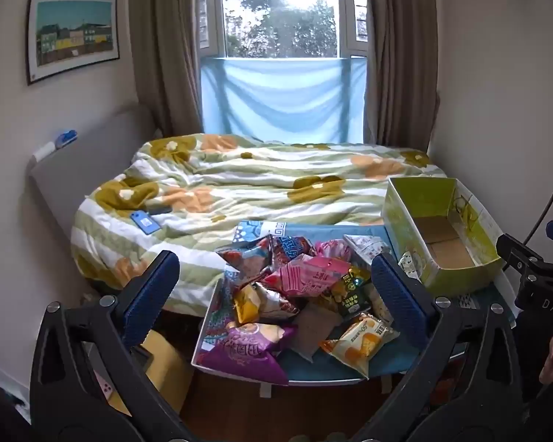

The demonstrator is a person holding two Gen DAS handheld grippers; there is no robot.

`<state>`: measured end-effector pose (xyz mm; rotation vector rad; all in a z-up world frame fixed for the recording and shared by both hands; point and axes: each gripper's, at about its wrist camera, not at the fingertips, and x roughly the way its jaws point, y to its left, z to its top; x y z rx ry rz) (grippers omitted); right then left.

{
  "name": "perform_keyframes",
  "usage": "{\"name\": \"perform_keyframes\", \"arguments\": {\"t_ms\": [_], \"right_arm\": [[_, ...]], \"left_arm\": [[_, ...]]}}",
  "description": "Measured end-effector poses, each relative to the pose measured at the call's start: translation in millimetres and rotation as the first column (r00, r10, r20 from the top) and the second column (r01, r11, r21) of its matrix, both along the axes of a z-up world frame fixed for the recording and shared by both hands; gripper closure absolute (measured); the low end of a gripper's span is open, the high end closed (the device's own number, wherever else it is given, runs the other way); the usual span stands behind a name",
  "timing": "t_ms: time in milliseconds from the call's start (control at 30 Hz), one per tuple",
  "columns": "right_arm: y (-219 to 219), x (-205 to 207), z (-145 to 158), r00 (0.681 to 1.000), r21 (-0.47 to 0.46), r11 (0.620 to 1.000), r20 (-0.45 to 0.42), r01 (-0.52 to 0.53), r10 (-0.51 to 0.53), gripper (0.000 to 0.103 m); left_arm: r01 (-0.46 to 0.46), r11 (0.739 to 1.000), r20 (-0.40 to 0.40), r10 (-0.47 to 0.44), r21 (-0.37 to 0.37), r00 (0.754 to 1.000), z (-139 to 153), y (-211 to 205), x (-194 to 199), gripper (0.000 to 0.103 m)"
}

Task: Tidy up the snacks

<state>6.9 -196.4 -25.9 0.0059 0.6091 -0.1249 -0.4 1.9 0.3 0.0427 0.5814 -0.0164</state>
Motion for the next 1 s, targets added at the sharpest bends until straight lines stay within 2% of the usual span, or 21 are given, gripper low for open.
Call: {"name": "perform_keyframes", "arguments": {"t_ms": [33,133,400,1000], "right_arm": [[-0.1,-0.7,-0.6,1.0,0.002,1.0,-0.001,0.0,0.0,0.0],[0.3,0.4,-1.5,1.0,-0.003,1.0,-0.018,-0.001,0.001,0.0],[4.4,-3.2,-5.8,1.0,-0.004,1.0,-0.007,-0.002,0.002,0.0],[2.9,-3.3,2.0,1.0,0.008,1.0,-0.001,-0.009,0.009,0.0]], "left_arm": [[-0.003,1.0,-0.024,0.003,-0.008,1.0,0.1,1.5,5.6,0.001],[-0.004,0.999,-0.023,0.004,-0.036,1.0,3.1,11.2,8.8,0.001],[-0.009,1.0,0.008,0.009,-0.002,1.0,2.0,2.0,-1.3,0.001],[-0.014,1.0,0.001,0.014,0.009,1.0,2.3,0.1,-1.3,0.001]]}}
